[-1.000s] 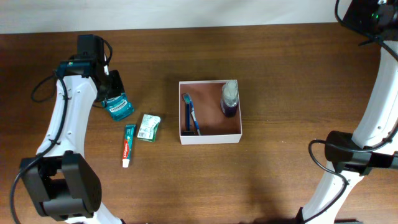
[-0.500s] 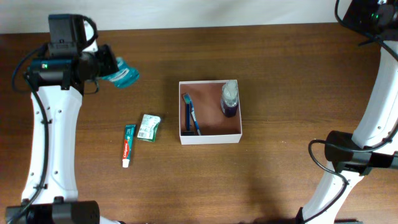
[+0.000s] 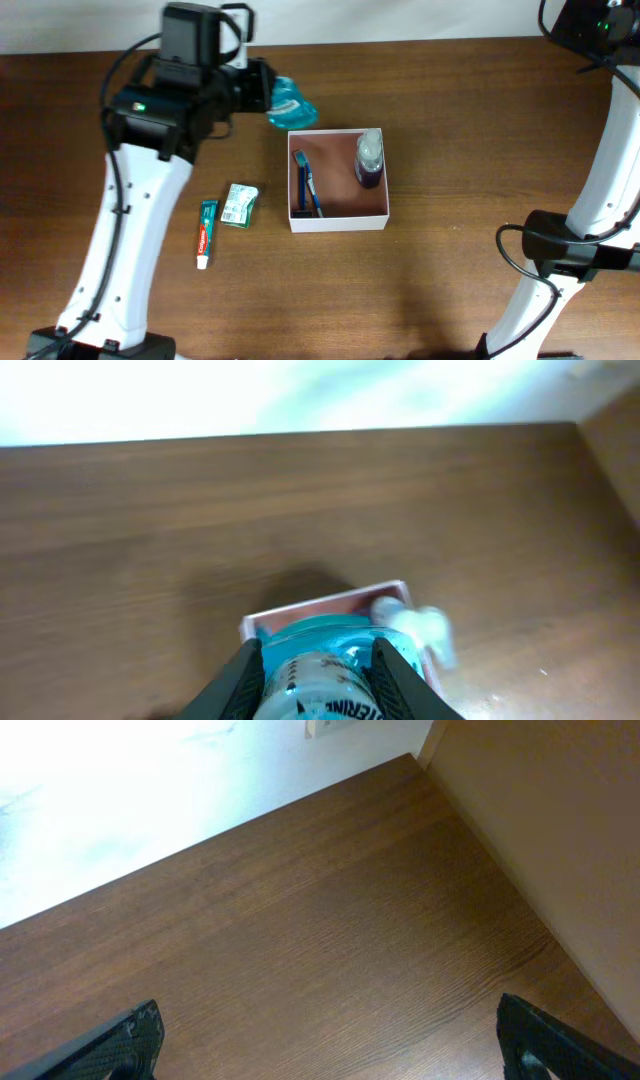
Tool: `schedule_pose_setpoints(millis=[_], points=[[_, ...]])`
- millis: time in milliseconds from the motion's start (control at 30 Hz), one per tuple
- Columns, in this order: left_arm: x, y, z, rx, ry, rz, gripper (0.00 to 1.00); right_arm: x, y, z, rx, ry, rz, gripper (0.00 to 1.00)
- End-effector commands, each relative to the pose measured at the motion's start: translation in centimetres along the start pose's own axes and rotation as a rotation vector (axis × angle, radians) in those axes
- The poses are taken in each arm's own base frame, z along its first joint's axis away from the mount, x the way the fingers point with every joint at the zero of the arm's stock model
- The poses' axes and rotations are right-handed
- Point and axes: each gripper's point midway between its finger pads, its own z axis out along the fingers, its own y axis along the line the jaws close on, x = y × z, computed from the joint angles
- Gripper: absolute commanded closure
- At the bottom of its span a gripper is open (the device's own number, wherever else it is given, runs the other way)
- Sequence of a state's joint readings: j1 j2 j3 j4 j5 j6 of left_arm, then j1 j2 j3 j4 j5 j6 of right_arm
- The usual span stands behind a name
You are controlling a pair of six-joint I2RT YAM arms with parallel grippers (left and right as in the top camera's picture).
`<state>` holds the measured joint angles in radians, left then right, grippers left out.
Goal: Pack container
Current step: 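Lift the Listerine bottle with the left gripper and carry over box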
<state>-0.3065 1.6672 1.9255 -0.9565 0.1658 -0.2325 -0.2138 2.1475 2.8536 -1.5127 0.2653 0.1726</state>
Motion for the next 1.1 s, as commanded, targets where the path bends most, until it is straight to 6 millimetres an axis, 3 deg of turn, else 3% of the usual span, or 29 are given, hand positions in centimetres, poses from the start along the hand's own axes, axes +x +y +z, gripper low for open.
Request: schedule_pose_setpoints(millis=[0,133,200,467,967,1067], points=[[-0.2,-3.7,0.3,0.067,-0.011,0.079,0.83,-0.3,-0.4,-0.5,0.008,-0.015,0.006,0.02],[2.2,-6.6,2.1,0.11,0.061,0.222,0.87,-0.3,-0.4,-0.5,0.008,-0.015,0.006,0.02],[2.8,-6.7,2.9,0.094,0.08,0.234,0.86,-0.3,-0.4,-0.5,0.008,-0.015,0.006,0.02],[5.6,-6.0,5.3,0.053,0.195,0.238,0.86,-0.3,-0.4,-0.5,0.008,-0.015,0.006,0.02],[7.3,-5.3,10.2,0.037,0.257,0.232,0.86,-0.3,-0.4,-0.5,0.008,-0.015,0.006,0.02],[7.1,-4.3,10.9,-0.025,0.247,0.192,0.86,-0.3,-0.4,-0.5,0.008,-0.015,0.006,0.02]])
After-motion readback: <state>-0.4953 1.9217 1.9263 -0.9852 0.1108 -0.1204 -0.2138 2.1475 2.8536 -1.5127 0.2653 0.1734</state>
